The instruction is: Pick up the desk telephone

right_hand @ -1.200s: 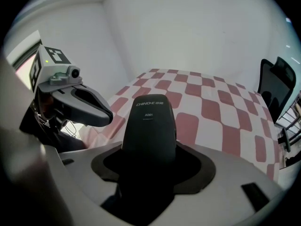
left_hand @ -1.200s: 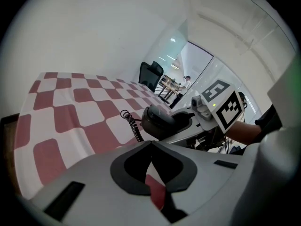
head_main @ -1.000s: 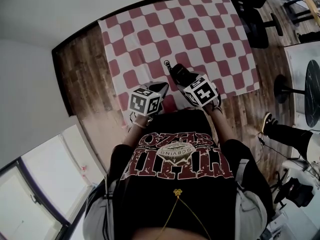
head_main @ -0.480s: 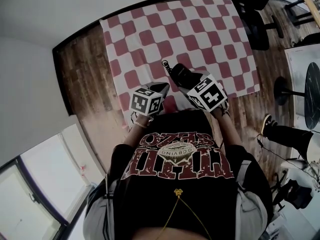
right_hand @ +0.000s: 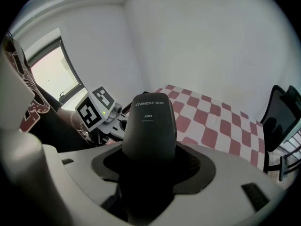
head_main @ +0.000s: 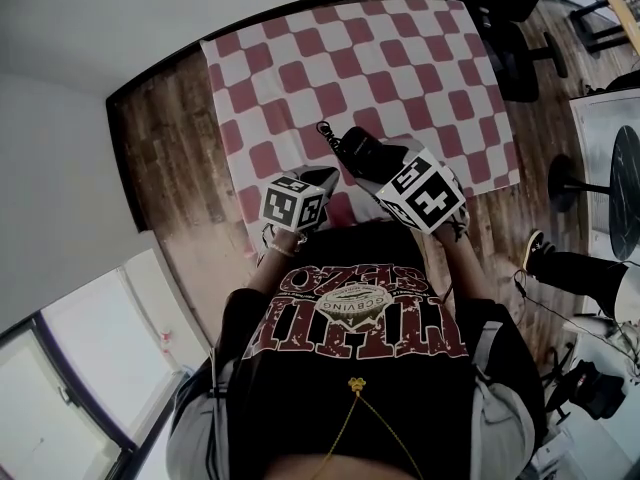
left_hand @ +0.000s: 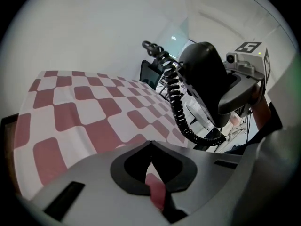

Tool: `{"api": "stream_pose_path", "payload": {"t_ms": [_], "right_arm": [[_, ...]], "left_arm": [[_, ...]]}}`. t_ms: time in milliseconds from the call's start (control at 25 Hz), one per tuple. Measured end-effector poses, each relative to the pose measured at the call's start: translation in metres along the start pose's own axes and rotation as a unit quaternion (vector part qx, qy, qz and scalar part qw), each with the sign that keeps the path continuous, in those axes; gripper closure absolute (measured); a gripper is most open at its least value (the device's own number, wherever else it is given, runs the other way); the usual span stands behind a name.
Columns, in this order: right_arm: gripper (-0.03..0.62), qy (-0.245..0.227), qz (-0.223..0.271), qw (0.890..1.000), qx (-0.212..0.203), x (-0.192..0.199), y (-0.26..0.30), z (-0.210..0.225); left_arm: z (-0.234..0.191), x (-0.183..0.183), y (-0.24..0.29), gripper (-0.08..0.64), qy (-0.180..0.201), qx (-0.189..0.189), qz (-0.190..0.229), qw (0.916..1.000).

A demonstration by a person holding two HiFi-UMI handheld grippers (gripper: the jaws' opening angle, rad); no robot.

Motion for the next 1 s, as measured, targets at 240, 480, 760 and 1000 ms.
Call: {"api": "stream_pose_path", "payload": {"t_ms": [240, 480, 760, 1000], "right_arm": [[0.310, -0.031, -0.007, 0.999, -0.009, -0.011, -0.018, -0.011], [0.310, -0.048, -0.009, 0.999, -0.023, -0.017, -0.031, -0.021], [0.310, -0.056, -0.009, 0.998, -0.024, -0.020, -0.033, -0.024], [0.309, -0.055, -0.009, 0.998, -0.022, -0.017, -0.032, -0.022]], "left_arm": [[0.002, 0.000, 0.001, 0.552, 0.005, 0.001, -0.004, 1.0000], [0.003, 0.001, 0.002, 0.552, 0.005, 0.004, -0.010, 0.9999], [0.003, 0.004, 0.004, 0.552, 0.005, 0.006, -0.014, 0.9999], [0.004, 0.004, 0.003, 0.552, 0.005, 0.008, -0.016, 0.9998]]}}
Point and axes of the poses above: the fingertips, and each gripper's own axes: y forward along the fingers, z to its right, x out of its underside, the point moved 5 cm from there along -y, backward along the fingers, and after that the axes turned 5 degrees about y, right-handed, at the moved point
